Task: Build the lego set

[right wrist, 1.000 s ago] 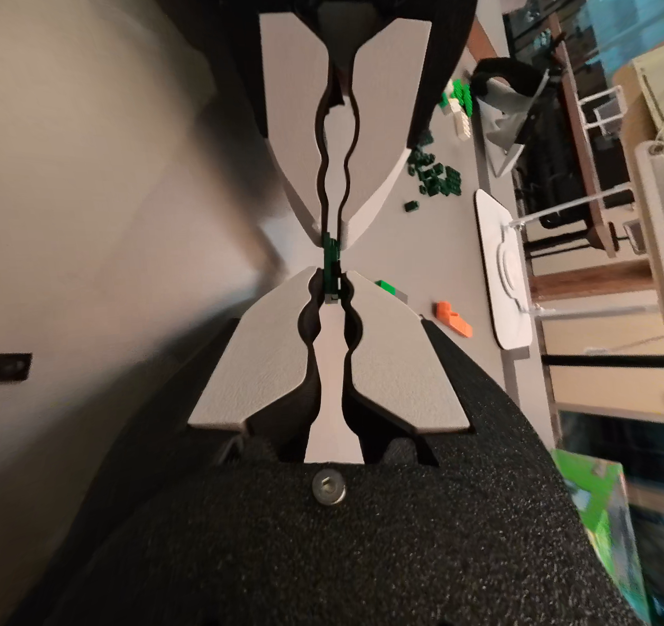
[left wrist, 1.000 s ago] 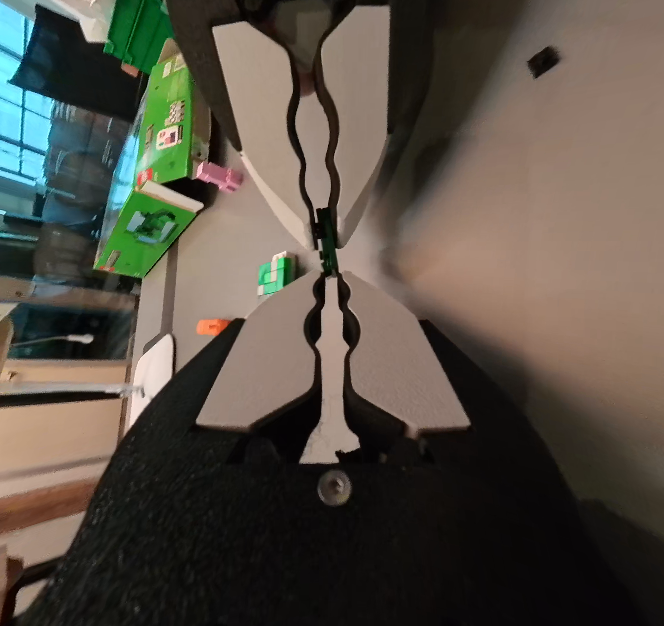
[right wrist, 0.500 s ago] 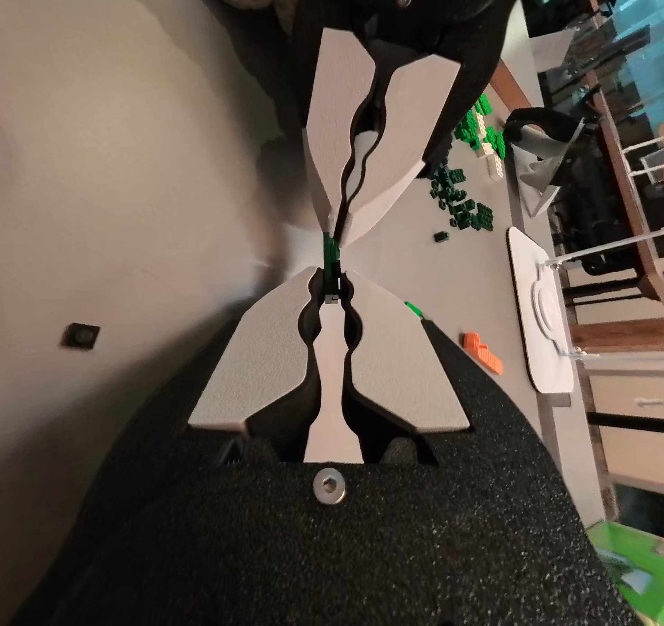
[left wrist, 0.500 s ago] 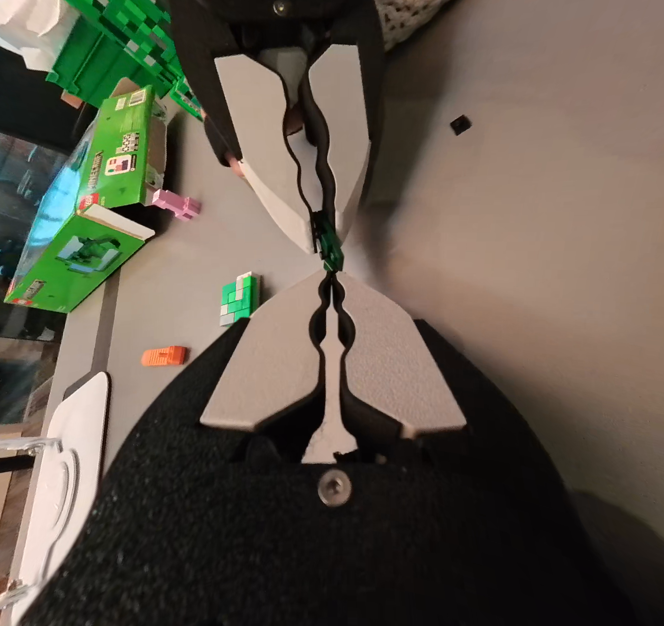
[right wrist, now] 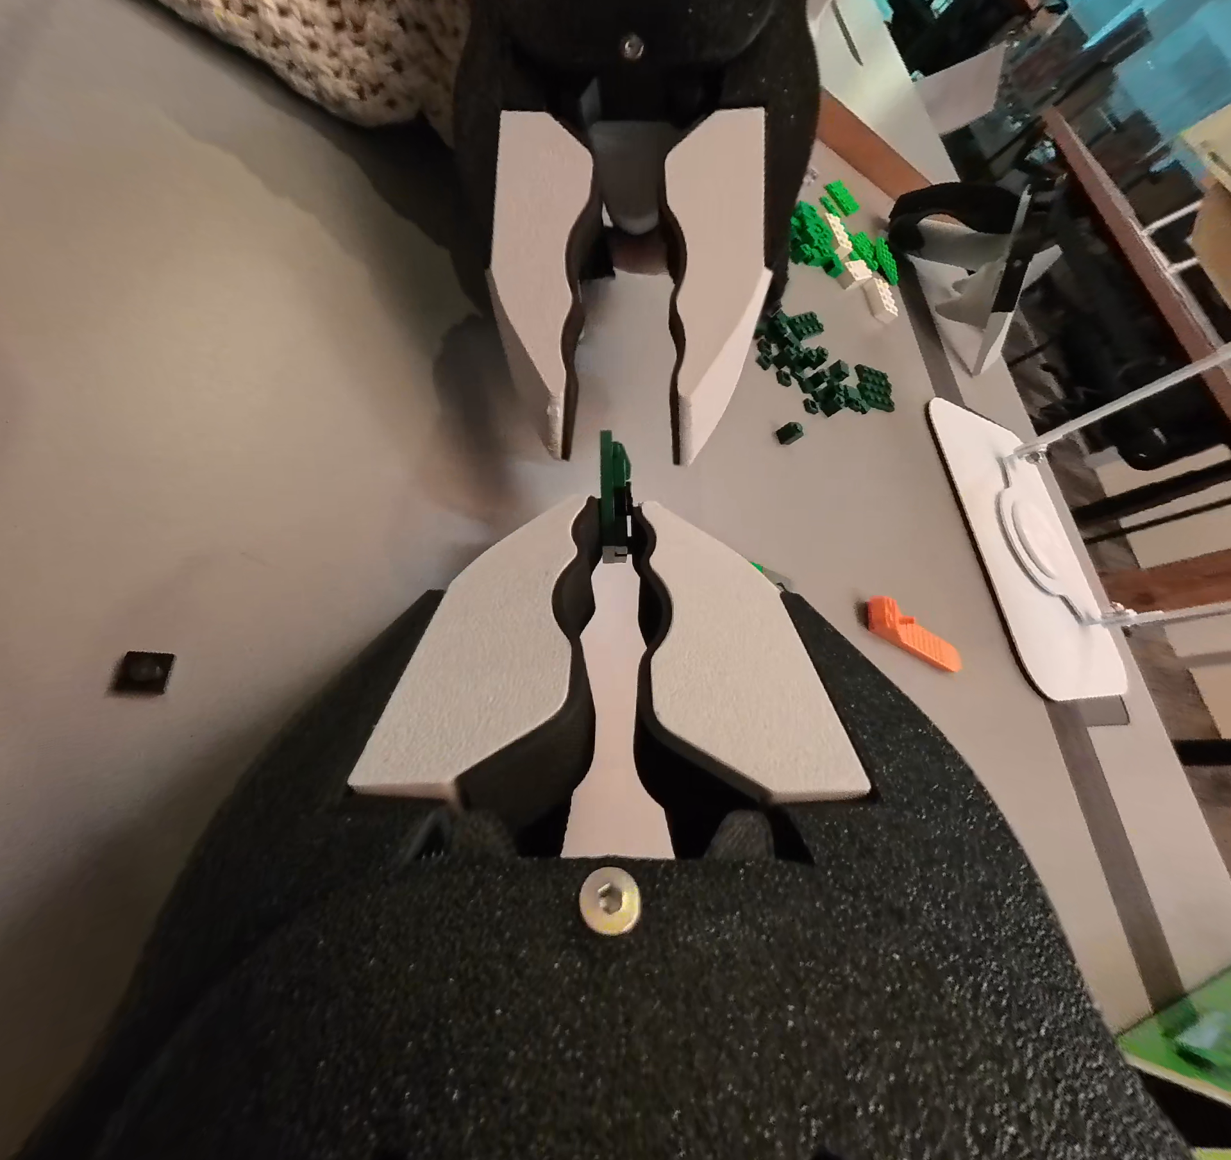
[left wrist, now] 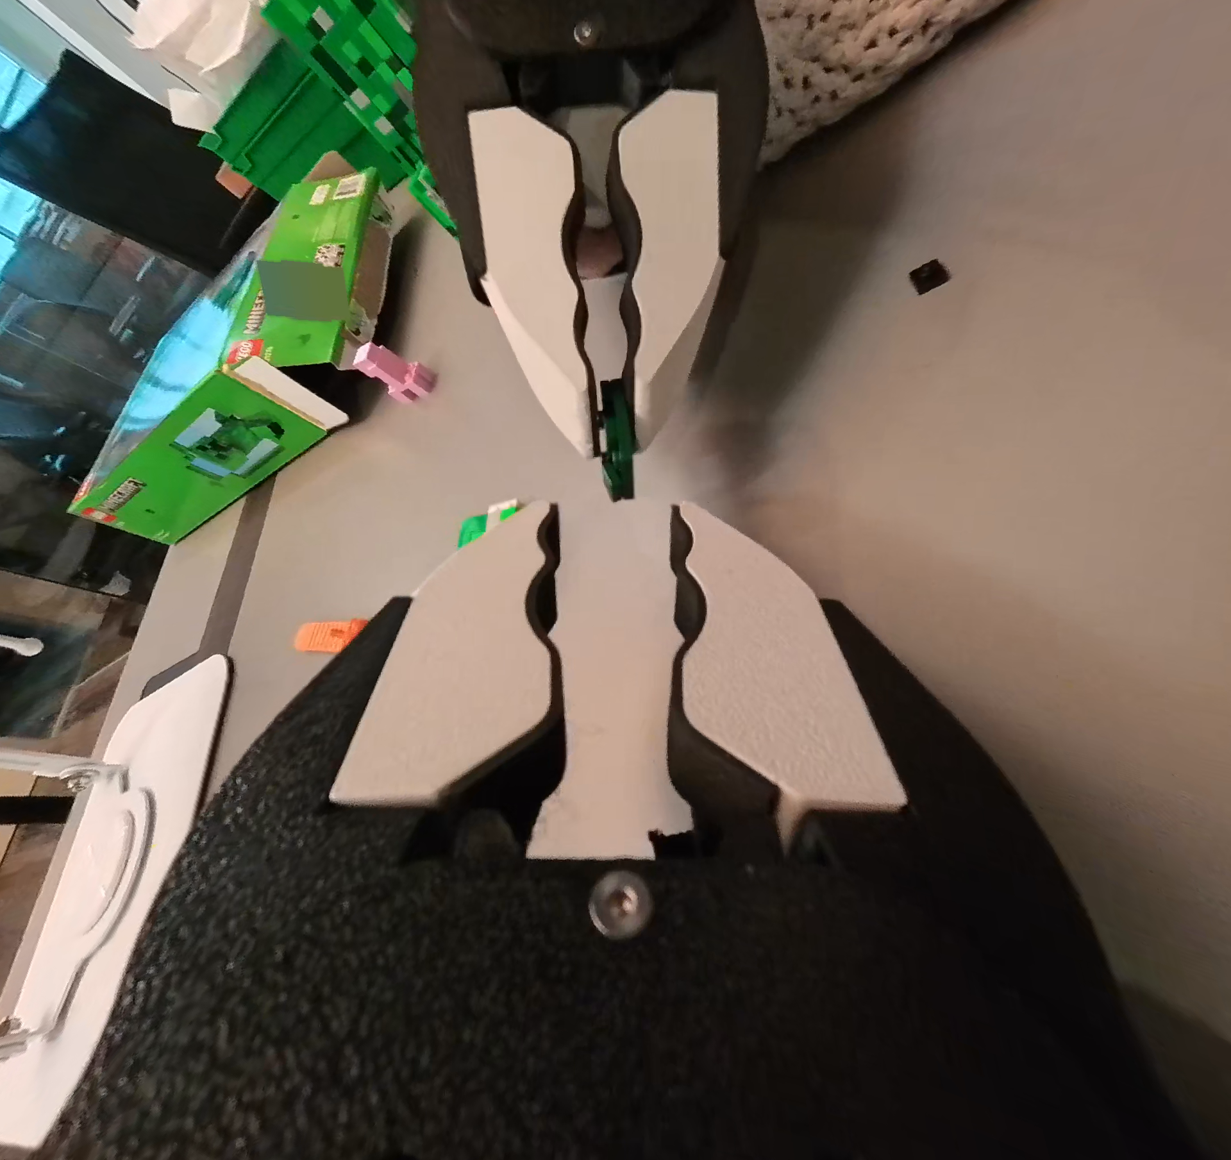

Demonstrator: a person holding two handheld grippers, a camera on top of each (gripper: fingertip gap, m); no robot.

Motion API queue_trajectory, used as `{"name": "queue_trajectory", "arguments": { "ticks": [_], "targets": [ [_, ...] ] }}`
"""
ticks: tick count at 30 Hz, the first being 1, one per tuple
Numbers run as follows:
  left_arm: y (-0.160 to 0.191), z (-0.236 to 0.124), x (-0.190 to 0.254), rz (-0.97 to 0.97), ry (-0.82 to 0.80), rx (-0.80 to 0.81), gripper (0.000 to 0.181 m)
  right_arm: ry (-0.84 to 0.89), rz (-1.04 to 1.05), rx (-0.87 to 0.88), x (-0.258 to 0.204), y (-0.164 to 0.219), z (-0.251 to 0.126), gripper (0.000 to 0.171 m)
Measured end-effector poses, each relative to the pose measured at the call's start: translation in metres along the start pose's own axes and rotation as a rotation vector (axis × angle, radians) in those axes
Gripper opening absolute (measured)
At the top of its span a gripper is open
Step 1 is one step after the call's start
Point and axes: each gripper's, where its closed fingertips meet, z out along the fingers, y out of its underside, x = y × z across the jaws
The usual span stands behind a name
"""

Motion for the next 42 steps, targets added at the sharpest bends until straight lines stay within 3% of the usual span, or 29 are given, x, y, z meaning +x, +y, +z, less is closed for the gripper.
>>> {"name": "queue_trajectory", "arguments": {
  "ticks": [7,14,22,27,30,34,38,42],
  "targets": [
    [-0.014,0.000,-0.004,0.038,-0.061,0.037,0.008,0.017,0.028,0.041,0.004,-0.008,-0.003,0.008],
    [-0.020,-0.002,-0.004,0.033,-0.054,0.079,0.007,0.008,0.034,0.067,0.004,-0.013,-0.006,0.008],
    [-0.011,0.002,0.007,0.107,0.004,-0.004,0.006,-0.040,0.011,0.008,-0.006,-0.005,0.000,0.008],
    [-0.011,0.006,-0.002,-0.097,-0.006,0.031,0.008,0.049,-0.050,0.004,0.005,-0.002,-0.002,0.008],
    [-0.015,0.007,-0.004,-0.296,0.048,0.090,0.037,0.134,-0.174,-0.006,0.011,-0.003,-0.004,0.008],
    [-0.025,-0.001,-0.013,-0.448,0.075,0.195,0.032,0.223,-0.347,-0.053,0.014,-0.003,-0.005,0.008],
    [-0.015,0.002,-0.009,-0.498,0.099,0.142,0.041,0.314,-0.477,-0.053,0.019,-0.009,-0.008,0.008],
    [-0.023,0.004,-0.005,-0.539,0.147,0.165,0.037,0.343,-0.538,-0.068,0.019,-0.009,-0.009,0.008]
  ]
}}
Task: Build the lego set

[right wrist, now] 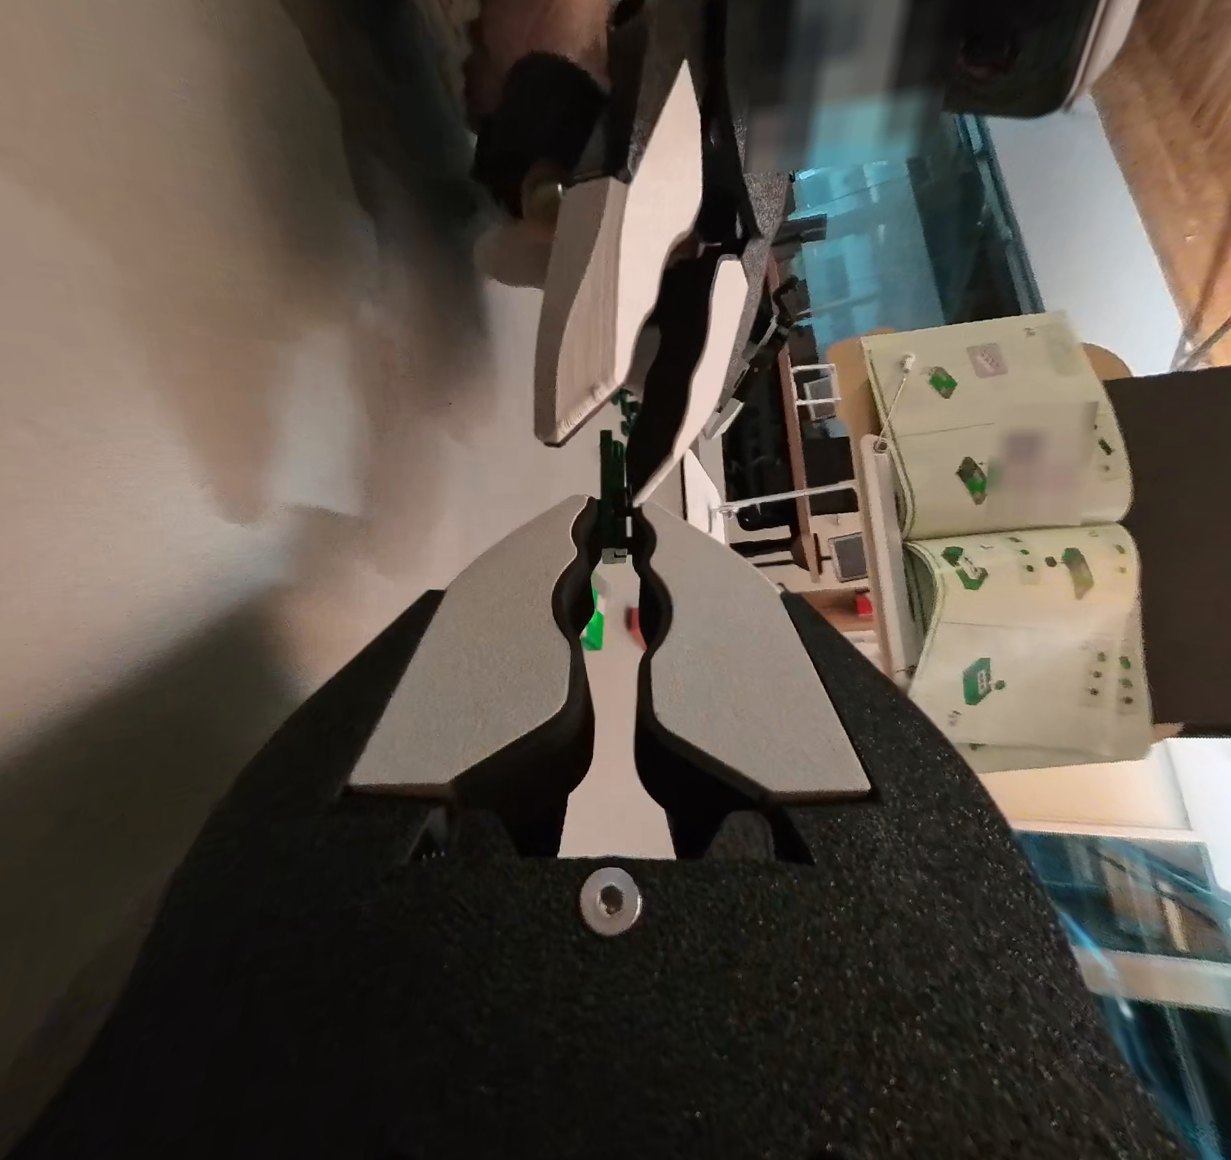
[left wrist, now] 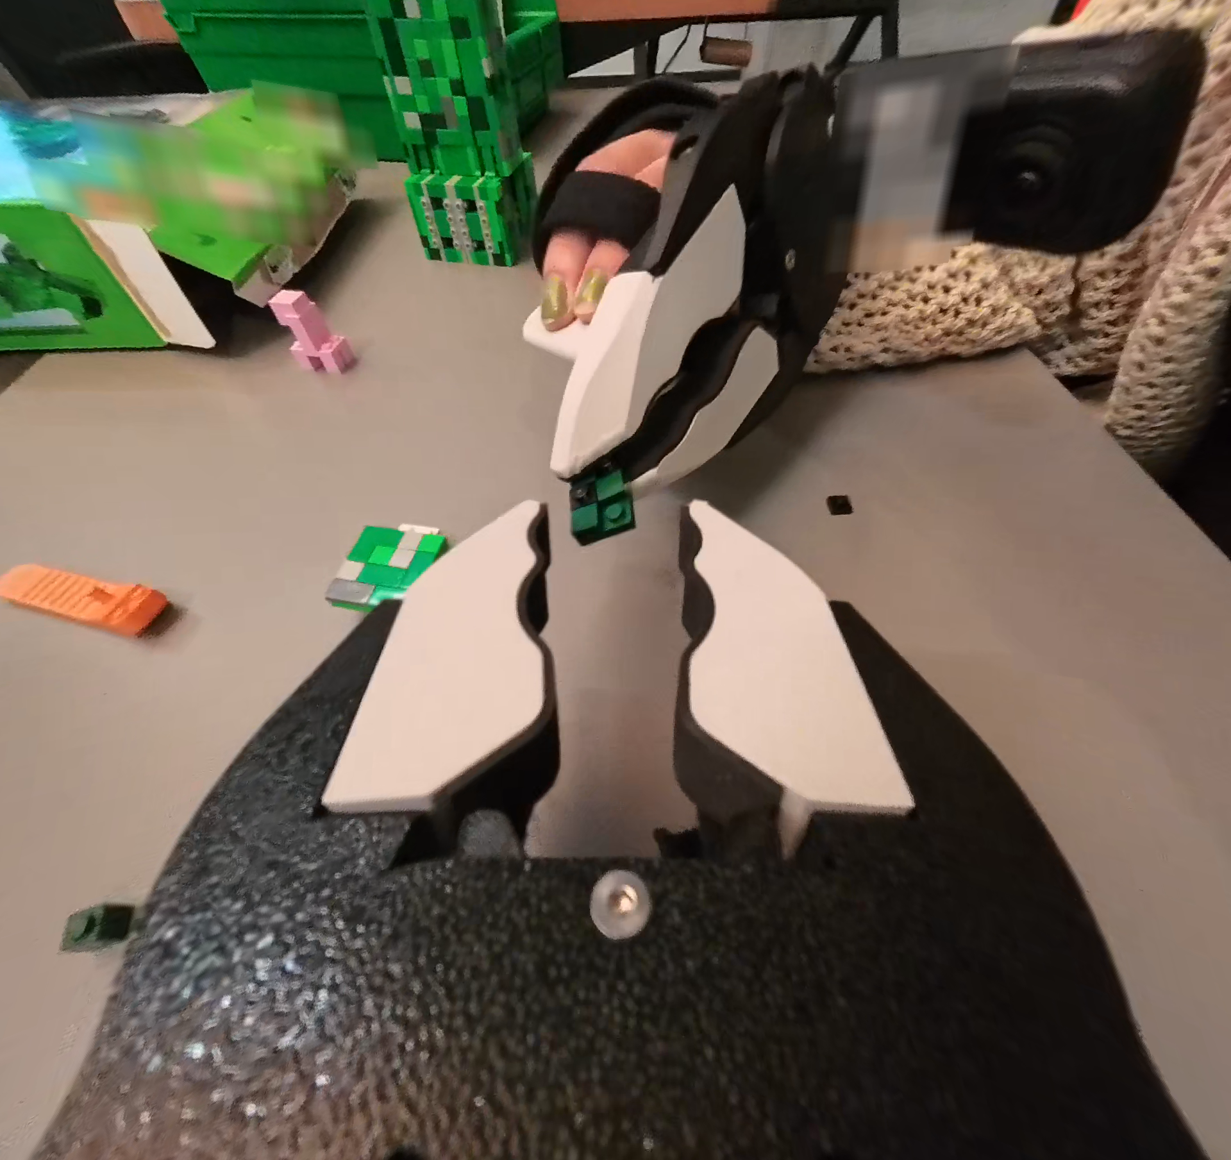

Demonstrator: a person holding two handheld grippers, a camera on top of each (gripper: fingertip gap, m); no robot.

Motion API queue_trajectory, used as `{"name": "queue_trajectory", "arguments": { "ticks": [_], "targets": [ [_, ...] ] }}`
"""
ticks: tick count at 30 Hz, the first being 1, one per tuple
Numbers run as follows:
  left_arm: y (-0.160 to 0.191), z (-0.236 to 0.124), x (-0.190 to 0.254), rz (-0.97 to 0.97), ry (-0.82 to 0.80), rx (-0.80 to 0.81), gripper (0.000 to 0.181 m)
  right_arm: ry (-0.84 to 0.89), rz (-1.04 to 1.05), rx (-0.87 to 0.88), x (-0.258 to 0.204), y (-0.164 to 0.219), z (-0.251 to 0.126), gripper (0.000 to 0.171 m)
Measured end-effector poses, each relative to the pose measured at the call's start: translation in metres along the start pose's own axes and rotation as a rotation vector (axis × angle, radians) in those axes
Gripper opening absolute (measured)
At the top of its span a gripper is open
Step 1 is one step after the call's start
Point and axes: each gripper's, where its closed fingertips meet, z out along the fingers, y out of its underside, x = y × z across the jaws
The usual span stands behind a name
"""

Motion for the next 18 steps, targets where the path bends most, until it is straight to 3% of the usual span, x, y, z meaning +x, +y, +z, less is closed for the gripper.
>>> {"name": "queue_trajectory", "arguments": {
  "ticks": [4,11,14,18],
  "targets": [
    [-0.002,0.000,0.001,-0.009,0.006,0.010,0.019,0.027,-0.049,0.010,0.002,-0.005,-0.001,0.008],
    [-0.001,-0.006,-0.010,-0.049,-0.042,0.012,0.017,0.067,-0.020,-0.027,0.009,0.006,-0.003,0.016],
    [0.015,-0.009,-0.023,-0.027,-0.139,-0.101,0.017,0.037,0.126,-0.051,0.015,0.026,-0.010,0.021],
    [0.046,-0.001,-0.028,-0.005,-0.209,-0.328,0.017,-0.218,0.547,0.089,0.000,0.023,-0.019,0.025]
  ]
}}
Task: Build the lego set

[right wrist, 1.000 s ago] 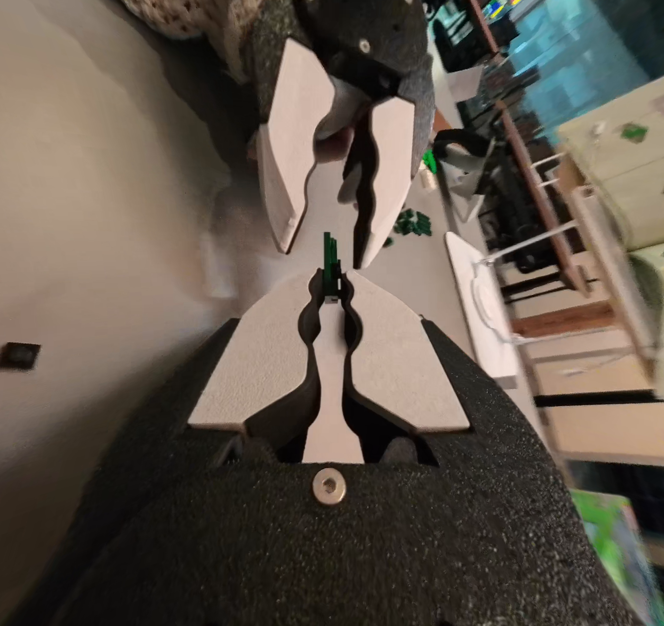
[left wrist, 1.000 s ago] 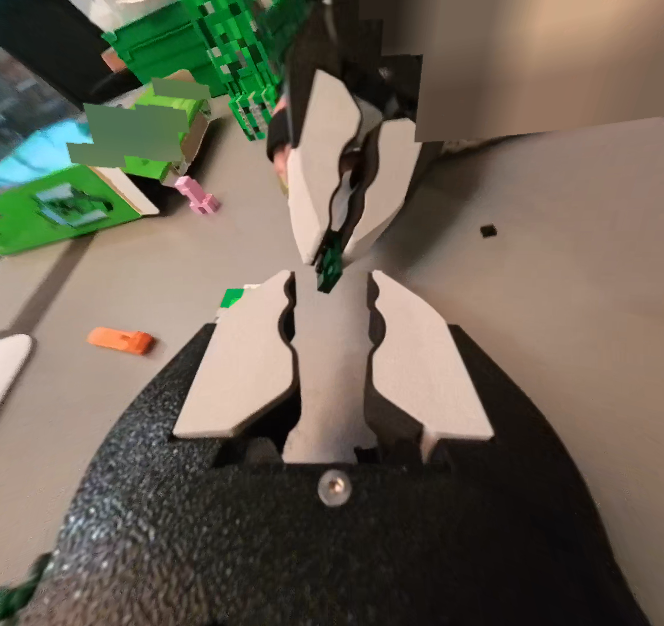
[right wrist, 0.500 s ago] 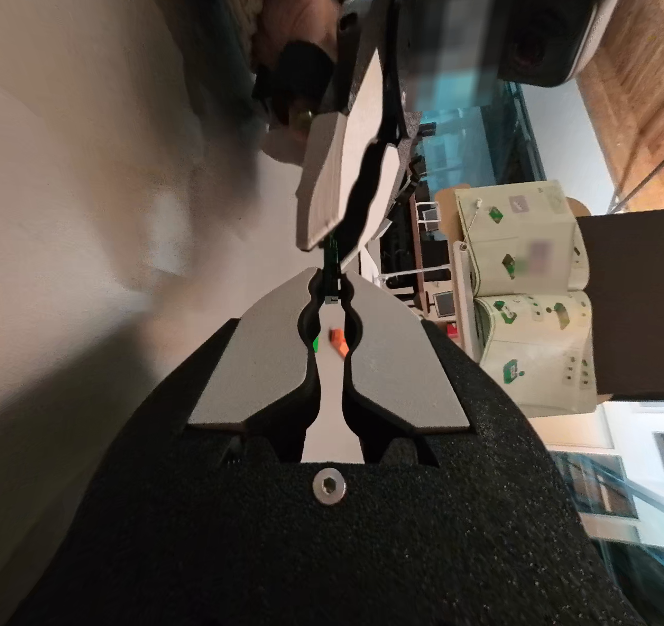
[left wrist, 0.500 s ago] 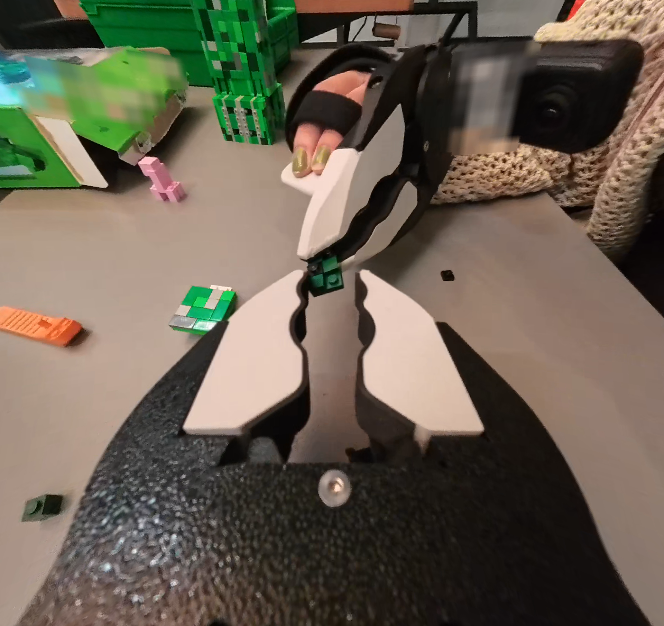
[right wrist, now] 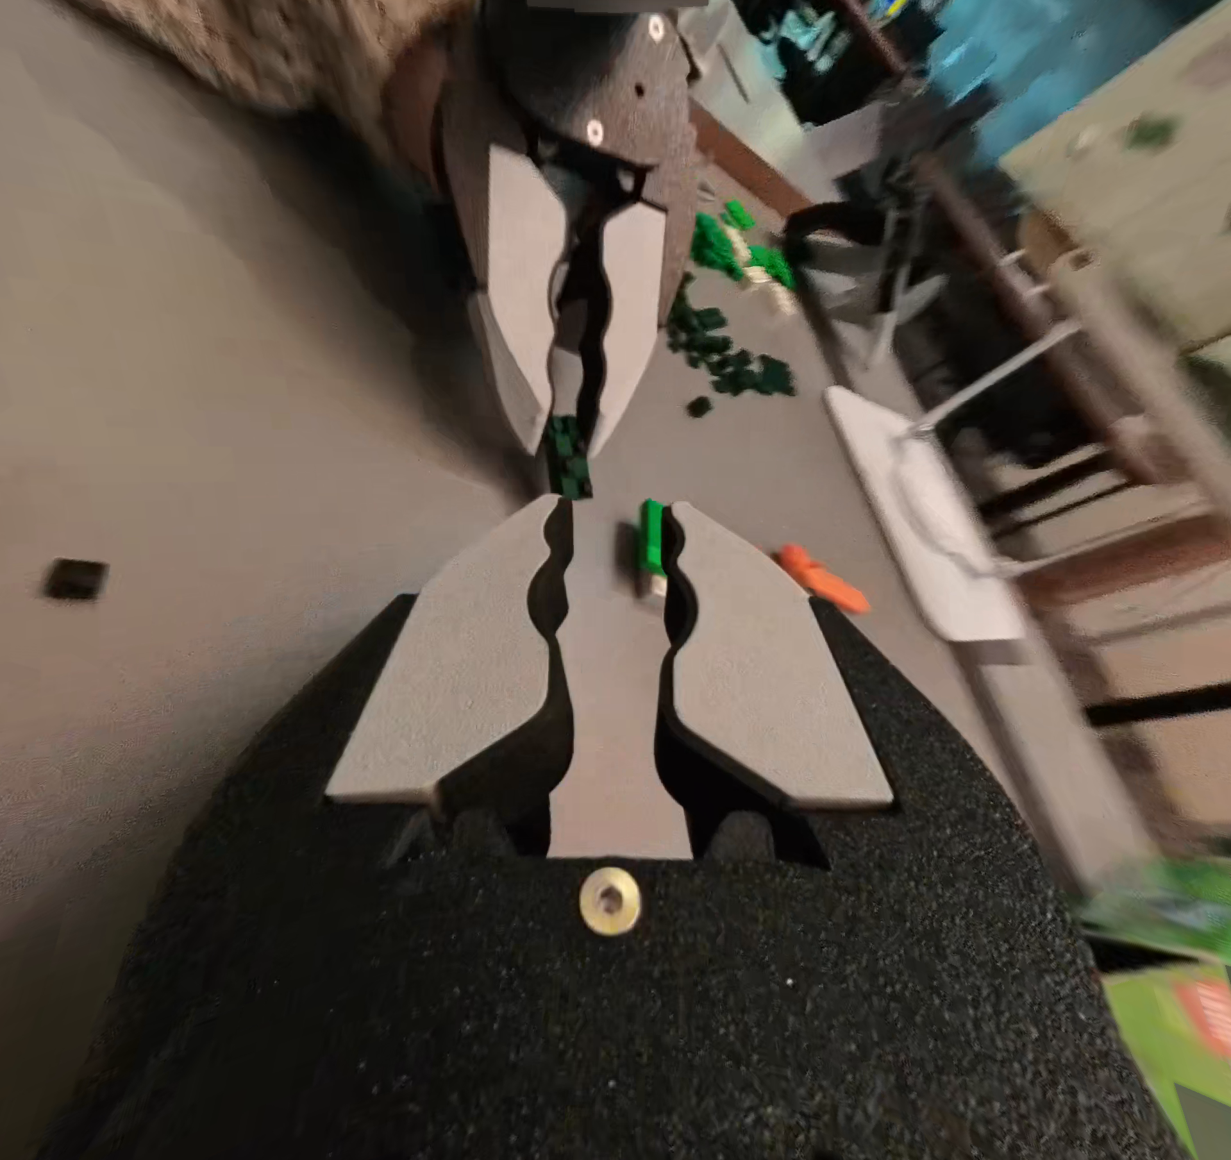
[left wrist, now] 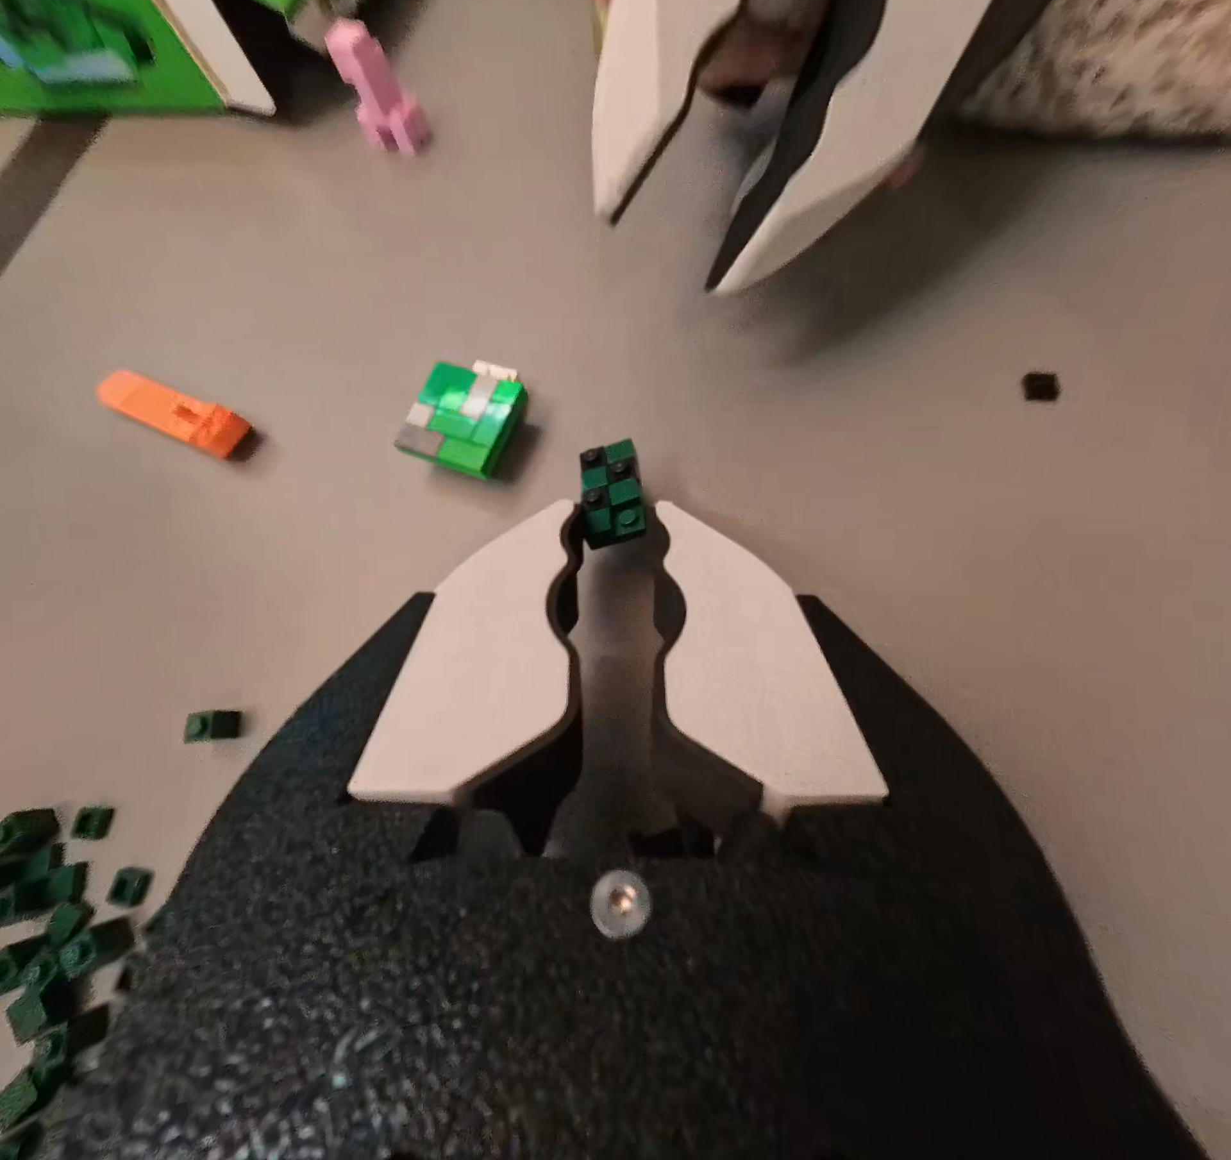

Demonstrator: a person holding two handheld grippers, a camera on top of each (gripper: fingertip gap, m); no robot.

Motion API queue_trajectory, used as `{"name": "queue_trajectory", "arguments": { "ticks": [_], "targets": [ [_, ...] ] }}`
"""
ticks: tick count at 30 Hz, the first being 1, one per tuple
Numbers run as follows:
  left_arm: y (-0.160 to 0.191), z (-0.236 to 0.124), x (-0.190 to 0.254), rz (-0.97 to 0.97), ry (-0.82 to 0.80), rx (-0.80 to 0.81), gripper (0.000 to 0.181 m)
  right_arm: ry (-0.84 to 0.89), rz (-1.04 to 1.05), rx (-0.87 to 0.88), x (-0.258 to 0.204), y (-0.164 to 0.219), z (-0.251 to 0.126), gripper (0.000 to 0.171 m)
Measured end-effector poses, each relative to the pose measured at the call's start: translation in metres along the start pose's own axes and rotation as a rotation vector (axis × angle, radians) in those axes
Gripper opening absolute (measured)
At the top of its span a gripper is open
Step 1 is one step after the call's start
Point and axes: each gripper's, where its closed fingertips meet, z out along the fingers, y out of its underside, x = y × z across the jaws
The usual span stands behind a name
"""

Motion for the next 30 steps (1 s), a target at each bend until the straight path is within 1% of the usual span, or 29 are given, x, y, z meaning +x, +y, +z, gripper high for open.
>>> {"name": "queue_trajectory", "arguments": {
  "ticks": [2,4,5,6,7,8,10,13,16,17,21,23,25,27,30],
  "targets": [
    [0.009,0.006,-0.001,0.018,-0.043,-0.080,0.017,-0.067,0.118,0.020,-0.002,0.002,-0.003,0.024],
    [0.006,0.006,0.001,0.030,-0.053,-0.076,0.017,-0.121,0.196,0.032,-0.005,0.002,-0.005,0.023],
    [0.005,0.006,0.002,0.033,-0.053,-0.076,0.028,-0.132,0.219,0.038,-0.006,0.002,-0.005,0.023],
    [0.005,0.007,0.002,0.036,-0.058,-0.072,0.048,-0.143,0.228,0.046,-0.007,0.002,-0.005,0.023],
    [0.005,0.006,0.003,0.031,-0.053,-0.074,0.054,-0.157,0.236,0.041,-0.009,0.002,-0.005,0.023],
    [0.006,0.006,0.006,0.018,-0.032,-0.081,0.058,-0.169,0.244,0.033,-0.011,0.003,-0.005,0.023],
    [0.008,0.004,0.008,-0.012,-0.008,-0.097,0.057,-0.194,0.271,0.024,-0.013,0.000,-0.007,0.022],
    [0.010,0.003,0.018,-0.021,0.052,-0.127,0.046,-0.212,0.340,0.008,-0.015,-0.009,-0.017,0.021],
    [0.011,0.002,0.031,-0.045,0.107,-0.155,0.039,-0.147,0.391,-0.053,-0.021,-0.016,-0.035,0.022],
    [0.011,0.001,0.035,-0.055,0.124,-0.157,0.039,-0.125,0.399,-0.074,-0.028,-0.017,-0.041,0.021],
    [0.007,0.002,0.053,-0.055,0.173,-0.156,0.049,-0.057,0.448,-0.209,-0.063,-0.011,-0.063,0.021],
    [0.004,0.003,0.065,-0.040,0.221,-0.145,0.050,-0.003,0.465,-0.231,-0.072,-0.012,-0.068,0.019],
    [0.002,0.002,0.068,-0.005,0.232,-0.125,0.050,0.080,0.483,-0.221,-0.070,-0.017,-0.068,0.010],
    [0.002,-0.001,0.069,0.046,0.231,-0.095,0.052,0.093,0.507,-0.187,-0.069,-0.025,-0.062,0.011],
    [-0.003,-0.005,0.063,0.137,0.191,-0.029,0.057,0.037,0.551,-0.185,-0.069,-0.024,-0.043,0.016]
  ]
}}
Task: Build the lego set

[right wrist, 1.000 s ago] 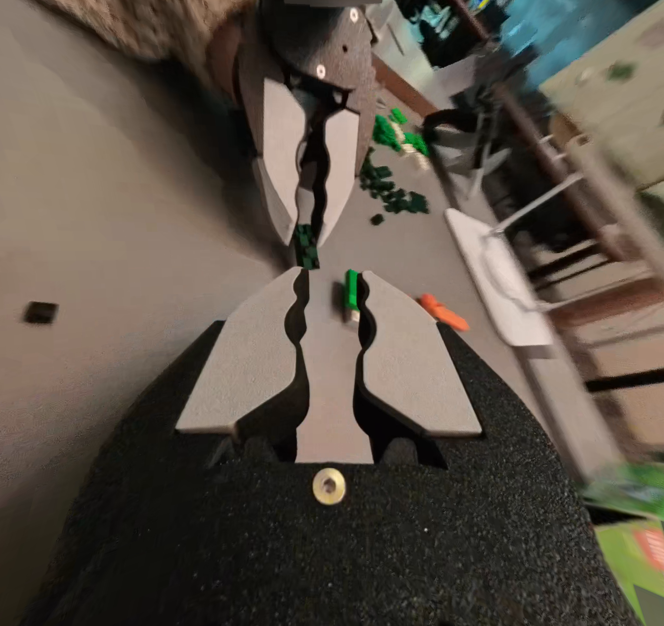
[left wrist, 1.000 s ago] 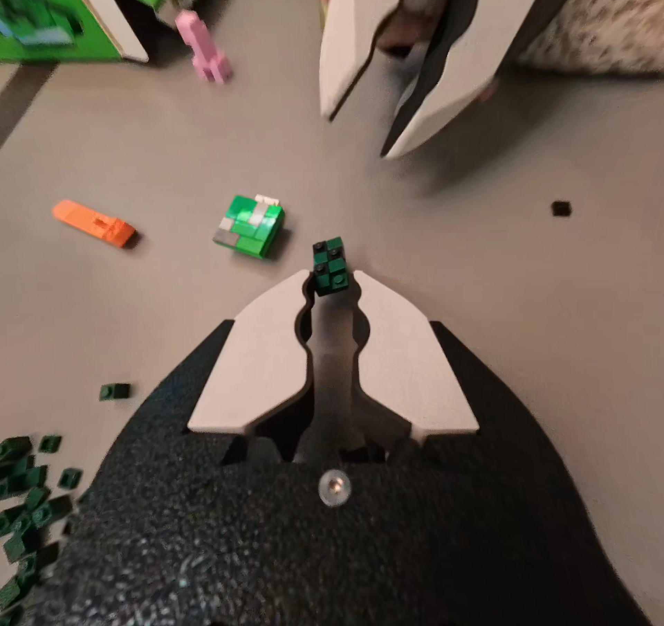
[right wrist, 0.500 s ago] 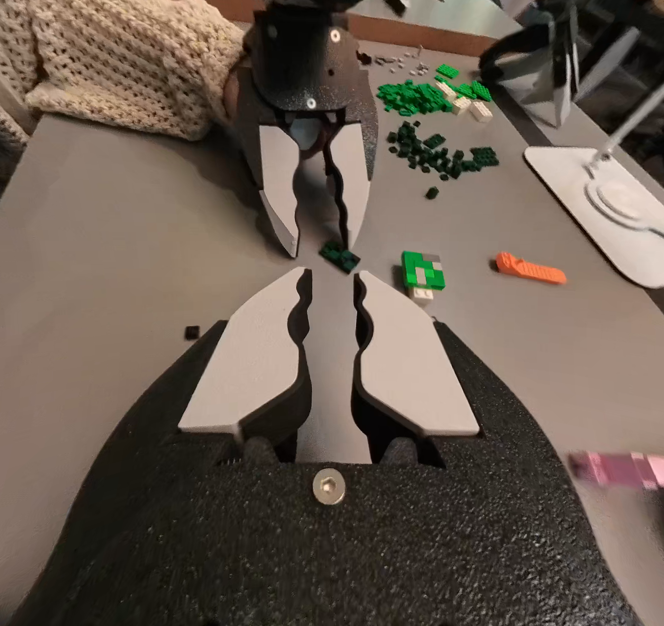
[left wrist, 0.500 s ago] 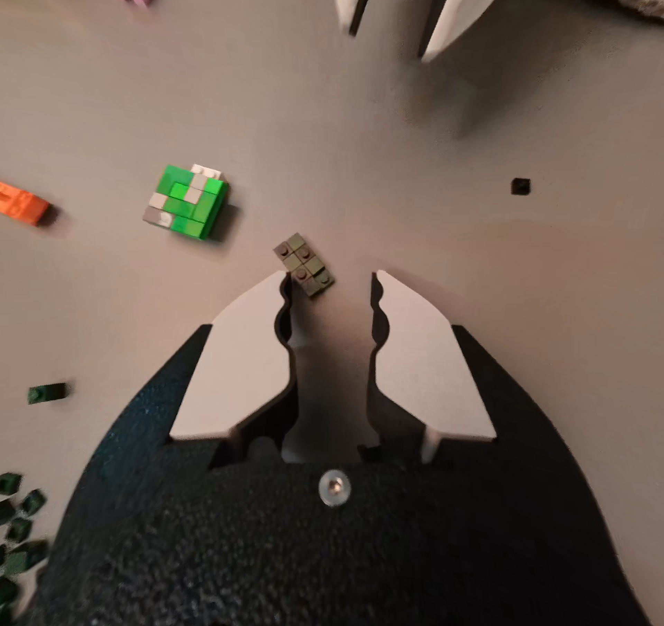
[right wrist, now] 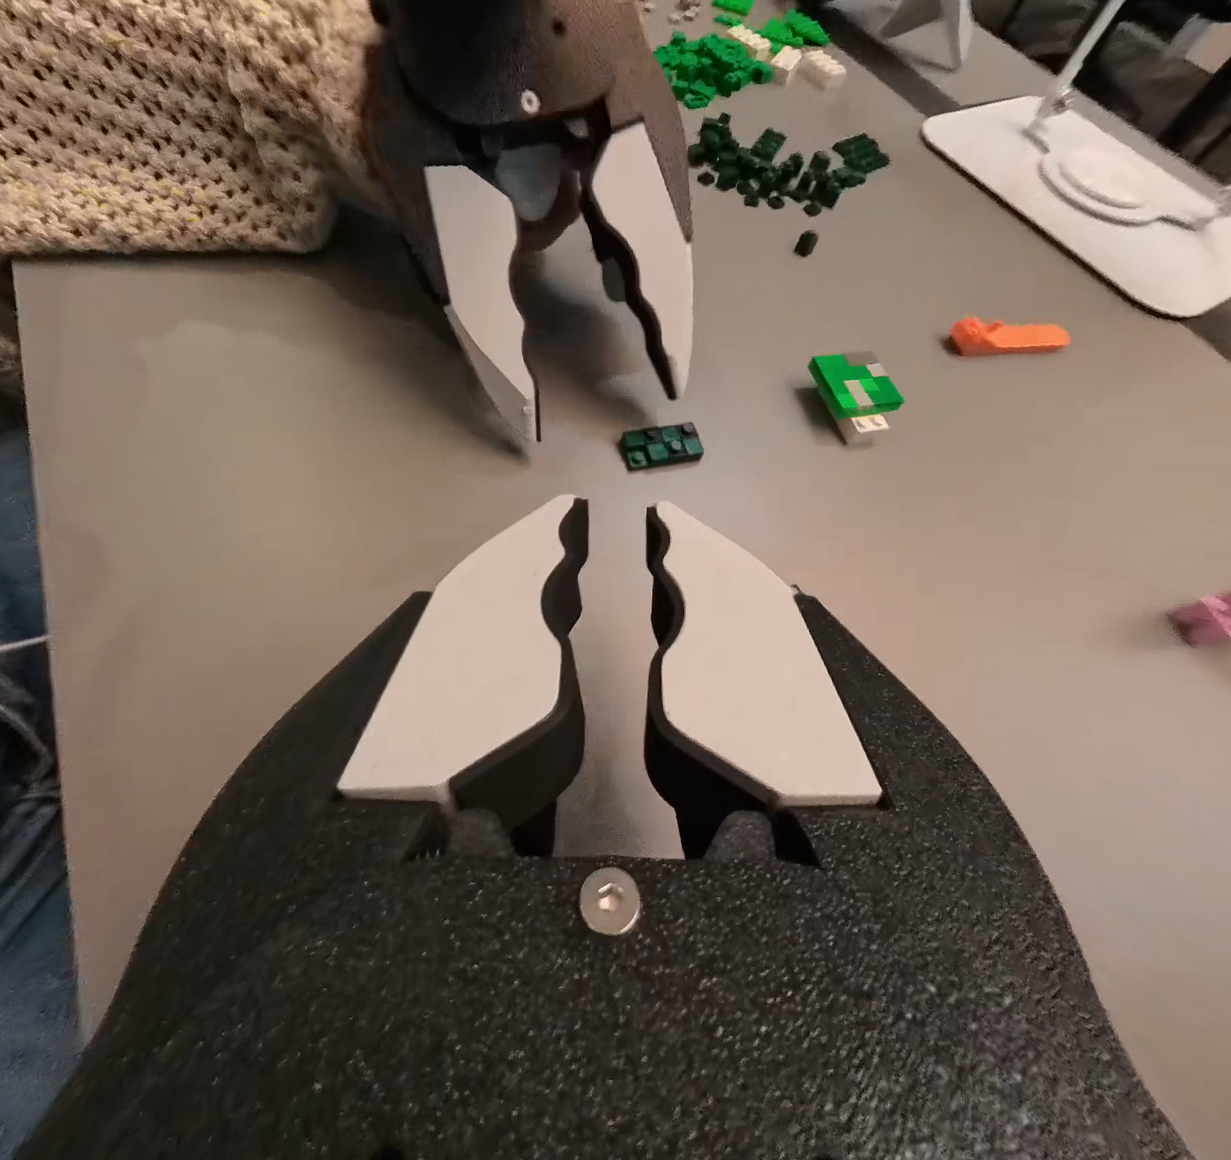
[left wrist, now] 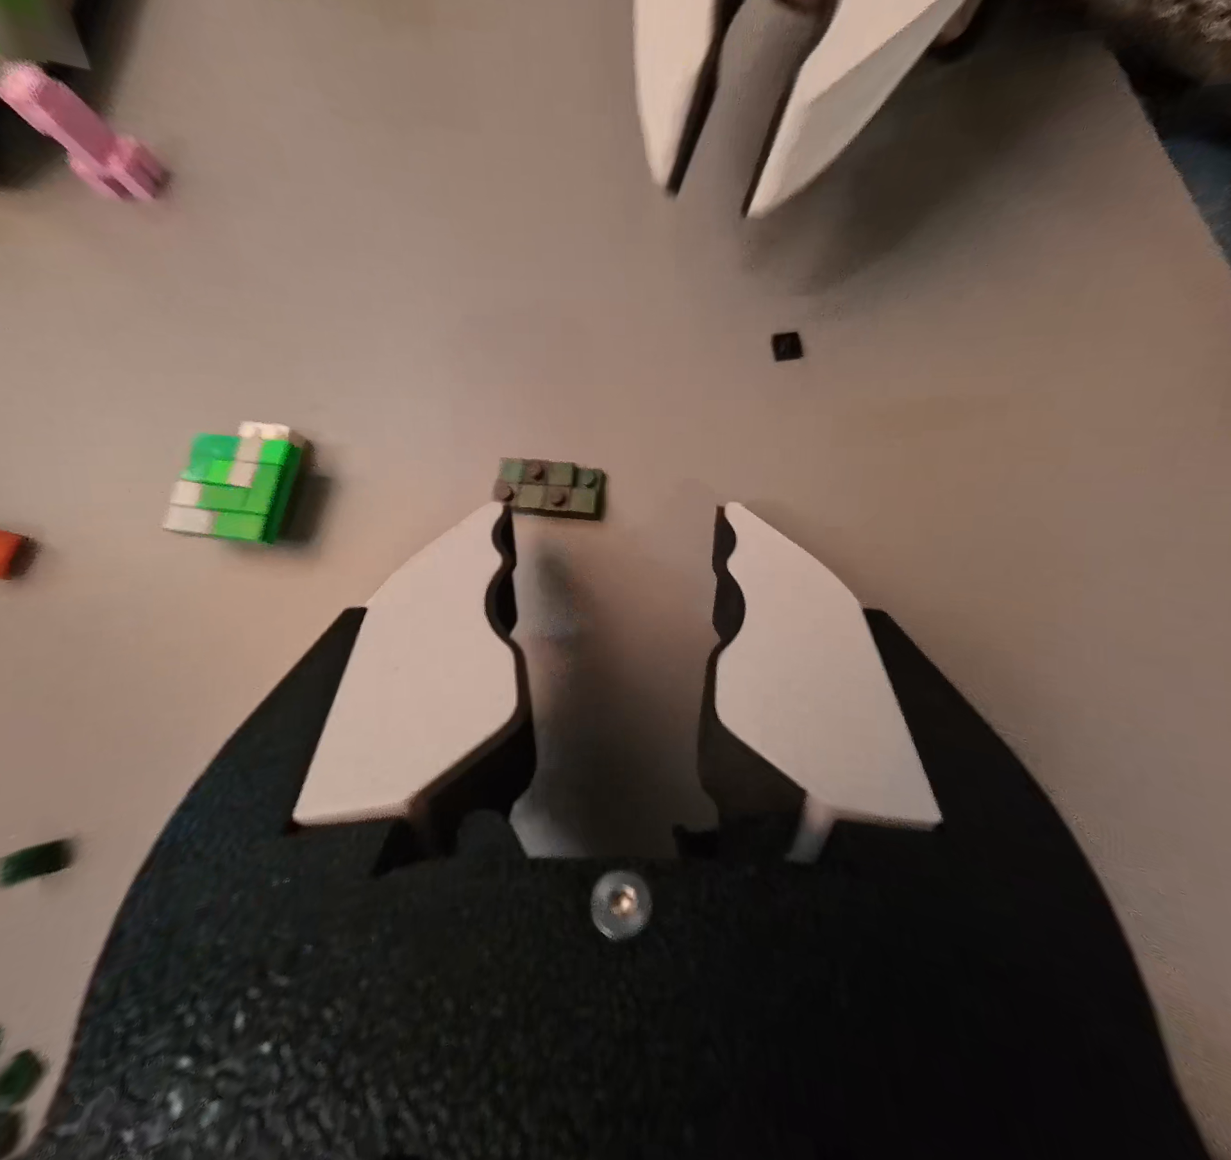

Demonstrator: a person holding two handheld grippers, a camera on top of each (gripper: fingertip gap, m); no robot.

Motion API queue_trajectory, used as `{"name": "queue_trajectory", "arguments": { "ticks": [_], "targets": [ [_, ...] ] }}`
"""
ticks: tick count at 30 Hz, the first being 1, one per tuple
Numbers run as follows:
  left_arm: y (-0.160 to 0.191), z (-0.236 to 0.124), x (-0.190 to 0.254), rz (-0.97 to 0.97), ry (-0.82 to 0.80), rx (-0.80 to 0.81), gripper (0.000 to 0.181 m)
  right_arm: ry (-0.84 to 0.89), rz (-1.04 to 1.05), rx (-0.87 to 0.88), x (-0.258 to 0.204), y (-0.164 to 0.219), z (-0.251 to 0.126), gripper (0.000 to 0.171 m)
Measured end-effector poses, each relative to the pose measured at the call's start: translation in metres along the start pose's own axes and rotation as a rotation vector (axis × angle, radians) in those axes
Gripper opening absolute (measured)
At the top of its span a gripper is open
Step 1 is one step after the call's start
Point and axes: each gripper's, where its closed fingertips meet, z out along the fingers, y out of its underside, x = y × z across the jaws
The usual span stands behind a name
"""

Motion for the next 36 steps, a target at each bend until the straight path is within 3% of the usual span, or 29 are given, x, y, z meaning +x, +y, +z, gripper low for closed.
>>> {"name": "queue_trajectory", "arguments": {
  "ticks": [4,5,7,10,15,19,23,29,36],
  "targets": [
    [-0.013,-0.020,-0.031,0.174,-0.273,0.146,0.055,0.000,0.175,-0.120,0.016,0.003,0.036,0.022],
    [-0.016,-0.030,-0.045,0.188,-0.385,0.179,0.053,0.079,0.281,-0.166,0.028,0.008,0.043,0.030],
    [-0.021,-0.056,-0.069,0.168,-0.591,0.252,0.049,0.078,0.446,-0.159,0.025,0.003,0.053,0.047],
    [-0.019,-0.082,-0.086,0.085,-0.733,0.360,0.046,0.179,0.439,-0.156,0.022,-0.001,0.053,0.035],
    [-0.013,-0.085,-0.093,0.000,-0.710,0.420,0.045,0.288,0.400,-0.237,0.017,0.005,0.062,0.038],
    [-0.011,-0.081,-0.092,-0.020,-0.671,0.421,0.045,0.391,0.387,-0.239,0.026,0.009,0.075,0.057],
    [-0.011,-0.075,-0.088,0.006,-0.641,0.402,0.043,0.414,0.353,-0.293,0.025,0.013,0.084,0.050],
    [-0.014,-0.066,-0.076,0.061,-0.571,0.394,0.040,0.489,0.336,-0.351,0.035,0.027,0.052,0.043],
    [-0.016,-0.055,-0.067,0.164,-0.554,0.346,0.036,0.203,0.311,-0.209,-0.002,0.020,-0.004,0.022]
  ]
}}
